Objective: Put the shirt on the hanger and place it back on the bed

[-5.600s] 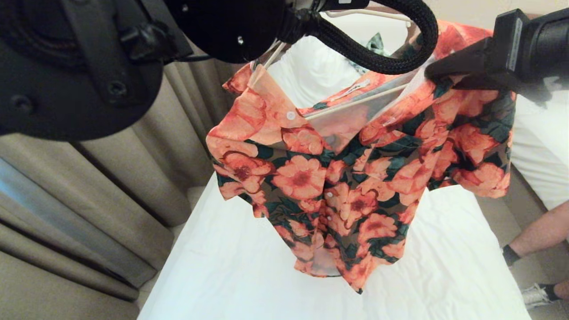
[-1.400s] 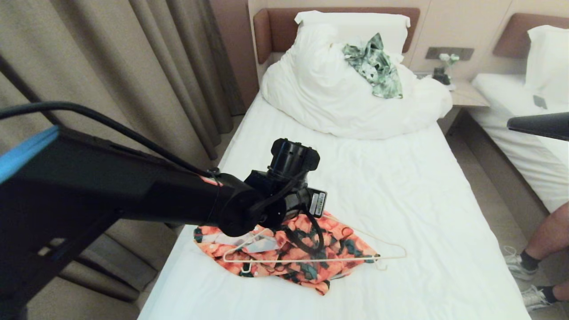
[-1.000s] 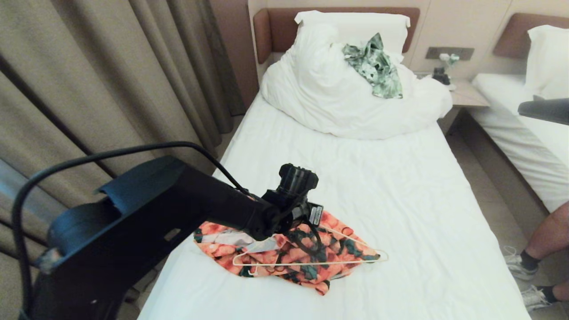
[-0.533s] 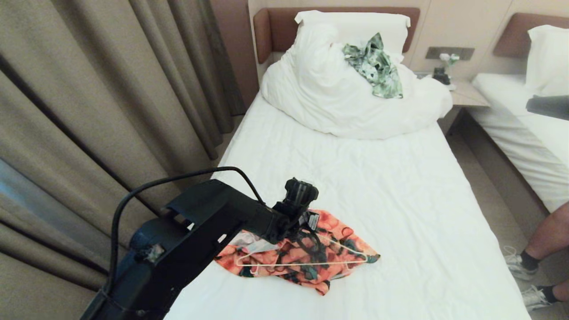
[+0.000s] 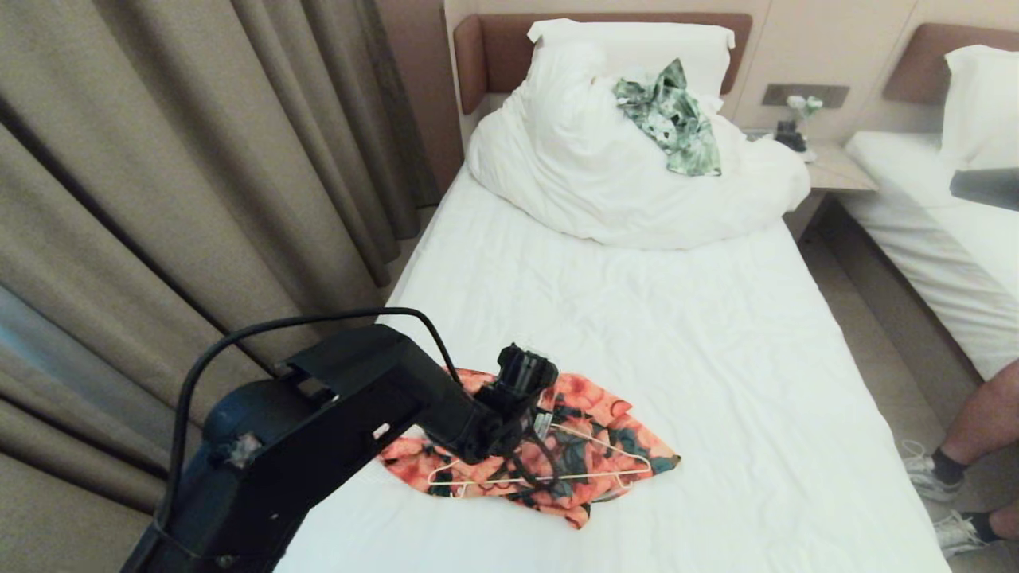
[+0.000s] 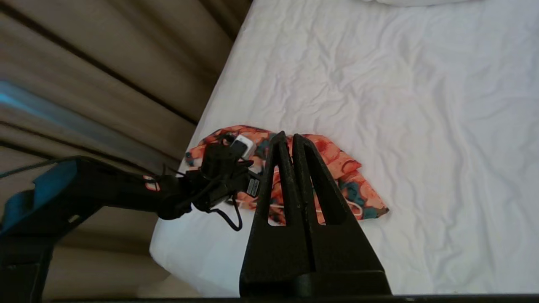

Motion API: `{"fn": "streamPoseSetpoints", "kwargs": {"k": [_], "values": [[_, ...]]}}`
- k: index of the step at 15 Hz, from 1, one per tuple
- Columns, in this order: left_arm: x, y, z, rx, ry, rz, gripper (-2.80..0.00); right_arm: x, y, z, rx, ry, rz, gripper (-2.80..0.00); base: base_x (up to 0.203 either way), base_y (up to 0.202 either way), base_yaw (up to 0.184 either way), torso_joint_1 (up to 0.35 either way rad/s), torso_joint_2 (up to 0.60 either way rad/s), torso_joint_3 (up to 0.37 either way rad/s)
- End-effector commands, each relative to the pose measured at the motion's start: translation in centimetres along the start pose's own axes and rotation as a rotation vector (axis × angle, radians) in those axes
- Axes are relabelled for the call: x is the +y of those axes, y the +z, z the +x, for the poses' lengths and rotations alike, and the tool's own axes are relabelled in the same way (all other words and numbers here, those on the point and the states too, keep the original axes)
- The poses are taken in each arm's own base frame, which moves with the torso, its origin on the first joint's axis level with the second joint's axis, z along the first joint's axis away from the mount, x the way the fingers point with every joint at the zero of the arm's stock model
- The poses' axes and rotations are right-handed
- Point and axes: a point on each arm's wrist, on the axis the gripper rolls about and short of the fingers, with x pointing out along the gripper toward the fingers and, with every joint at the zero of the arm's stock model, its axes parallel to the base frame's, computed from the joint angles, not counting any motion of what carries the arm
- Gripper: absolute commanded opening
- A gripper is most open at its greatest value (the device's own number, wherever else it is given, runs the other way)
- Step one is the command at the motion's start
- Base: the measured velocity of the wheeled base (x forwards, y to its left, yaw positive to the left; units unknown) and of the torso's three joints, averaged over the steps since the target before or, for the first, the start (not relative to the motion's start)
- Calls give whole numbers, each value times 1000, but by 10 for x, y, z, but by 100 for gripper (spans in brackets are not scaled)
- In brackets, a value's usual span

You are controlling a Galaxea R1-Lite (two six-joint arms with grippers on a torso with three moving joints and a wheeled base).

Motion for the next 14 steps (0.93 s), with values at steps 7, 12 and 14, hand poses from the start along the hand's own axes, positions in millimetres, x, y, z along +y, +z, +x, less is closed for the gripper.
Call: {"fn": "streamPoseSetpoints", "kwargs": {"k": [7, 12, 14], "values": [[99, 31, -177, -329, 106, -183, -280, 9, -33, -20, 93, 143, -48, -280, 0, 0, 0, 0, 0, 0], [170, 28, -310, -668, 264, -364, -280, -3, -49, -40, 61, 13, -161, -280, 0, 0, 0, 0, 0, 0], [197, 21, -349, -764, 396, -412, -280, -4, -51, -57, 33, 14, -162, -280, 0, 0, 0, 0, 0, 0]]}}
